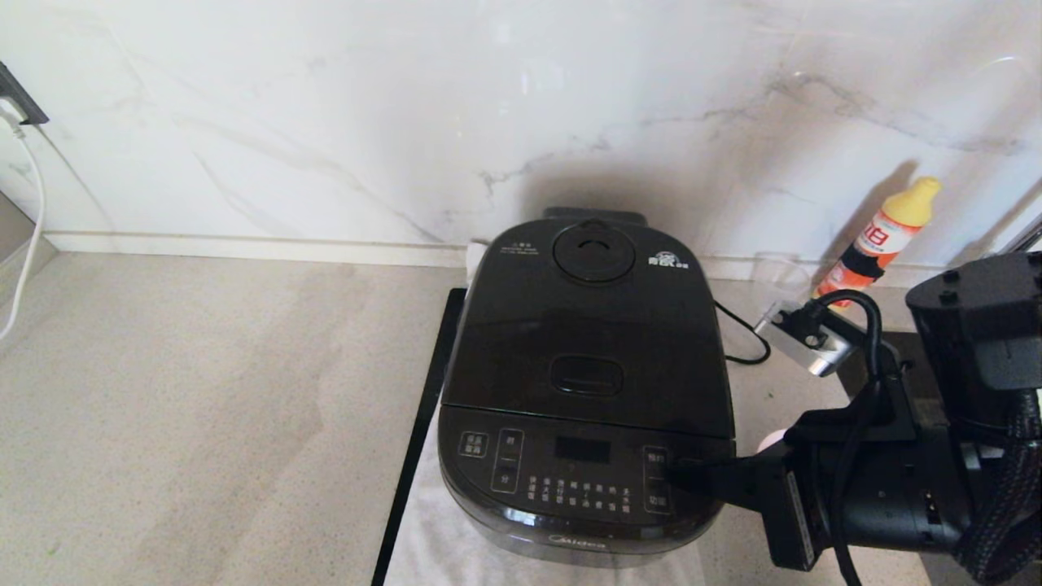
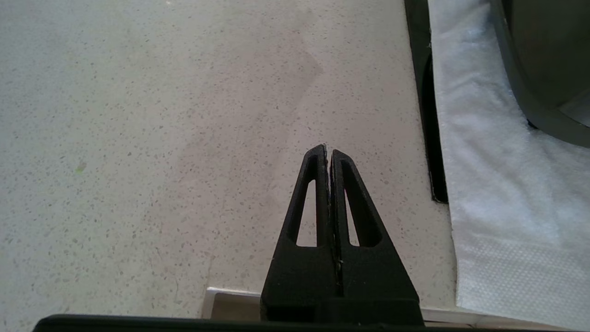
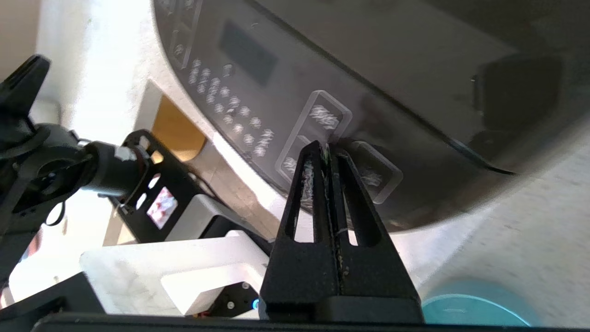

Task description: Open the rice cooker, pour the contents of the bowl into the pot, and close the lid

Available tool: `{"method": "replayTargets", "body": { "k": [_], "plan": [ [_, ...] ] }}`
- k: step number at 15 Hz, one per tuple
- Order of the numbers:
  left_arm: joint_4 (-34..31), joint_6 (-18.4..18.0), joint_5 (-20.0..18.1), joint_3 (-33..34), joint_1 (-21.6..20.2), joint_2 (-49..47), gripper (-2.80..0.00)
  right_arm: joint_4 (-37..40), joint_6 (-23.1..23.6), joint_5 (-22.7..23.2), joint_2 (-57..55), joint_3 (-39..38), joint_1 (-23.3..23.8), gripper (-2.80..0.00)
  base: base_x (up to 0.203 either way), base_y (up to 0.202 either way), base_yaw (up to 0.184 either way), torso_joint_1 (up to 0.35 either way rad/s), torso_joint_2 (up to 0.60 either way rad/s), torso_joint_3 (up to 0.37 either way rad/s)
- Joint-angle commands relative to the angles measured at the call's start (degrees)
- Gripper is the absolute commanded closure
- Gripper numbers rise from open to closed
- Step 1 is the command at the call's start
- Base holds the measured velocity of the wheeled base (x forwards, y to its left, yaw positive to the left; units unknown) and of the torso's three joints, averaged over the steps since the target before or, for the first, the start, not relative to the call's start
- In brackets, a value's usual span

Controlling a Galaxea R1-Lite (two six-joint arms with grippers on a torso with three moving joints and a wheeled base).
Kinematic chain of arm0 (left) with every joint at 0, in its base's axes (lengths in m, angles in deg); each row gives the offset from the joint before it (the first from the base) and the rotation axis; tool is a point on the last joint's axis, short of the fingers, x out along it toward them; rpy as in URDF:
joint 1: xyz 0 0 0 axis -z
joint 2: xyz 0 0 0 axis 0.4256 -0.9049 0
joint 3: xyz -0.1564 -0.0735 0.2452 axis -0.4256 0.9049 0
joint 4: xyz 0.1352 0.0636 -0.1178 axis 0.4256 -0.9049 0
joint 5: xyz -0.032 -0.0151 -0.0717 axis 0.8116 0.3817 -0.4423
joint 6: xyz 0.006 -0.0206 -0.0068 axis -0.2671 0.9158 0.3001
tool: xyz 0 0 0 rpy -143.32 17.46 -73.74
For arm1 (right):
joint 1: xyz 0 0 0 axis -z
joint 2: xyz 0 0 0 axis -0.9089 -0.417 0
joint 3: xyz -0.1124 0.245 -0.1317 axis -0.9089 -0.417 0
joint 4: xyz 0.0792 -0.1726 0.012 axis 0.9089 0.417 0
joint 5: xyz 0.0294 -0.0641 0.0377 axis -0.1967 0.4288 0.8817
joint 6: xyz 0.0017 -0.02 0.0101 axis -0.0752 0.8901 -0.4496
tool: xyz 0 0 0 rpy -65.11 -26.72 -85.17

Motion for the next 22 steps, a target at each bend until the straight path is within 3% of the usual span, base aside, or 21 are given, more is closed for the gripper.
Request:
{"method": "replayTargets", "body": {
  "k": [1, 8, 13, 17, 22],
  "plan": [
    [-0.03, -0.01, 0.00, -0.01, -0.01, 0.00, 0.00, -0.29, -0.08, 0.12, 1.95, 1.91, 1.87, 0.00, 0.000, 0.000, 0.000, 0.000, 0.00, 0.000],
    [-0.03, -0.01, 0.00, -0.01, -0.01, 0.00, 0.00, -0.20, 1.46, -0.12, 8.20, 12.00, 11.18, 0.00, 0.000, 0.000, 0.000, 0.000, 0.00, 0.000],
    [-0.05, -0.01, 0.00, -0.01, 0.07, 0.00, 0.00, 2.63, 14.31, -1.92, 18.47, 11.87, 26.62, 0.00, 0.000, 0.000, 0.000, 0.000, 0.00, 0.000],
    [-0.03, -0.01, 0.00, -0.01, -0.01, 0.00, 0.00, 6.05, 21.75, -2.75, 36.56, 0.99, 36.53, 0.00, 0.000, 0.000, 0.000, 0.000, 0.00, 0.000],
    [-0.06, -0.01, 0.00, -0.01, -0.01, 0.00, 0.00, 7.48, 24.85, -7.03, 62.63, -21.60, 43.61, 0.00, 0.000, 0.000, 0.000, 0.000, 0.00, 0.000]
  ]
}}
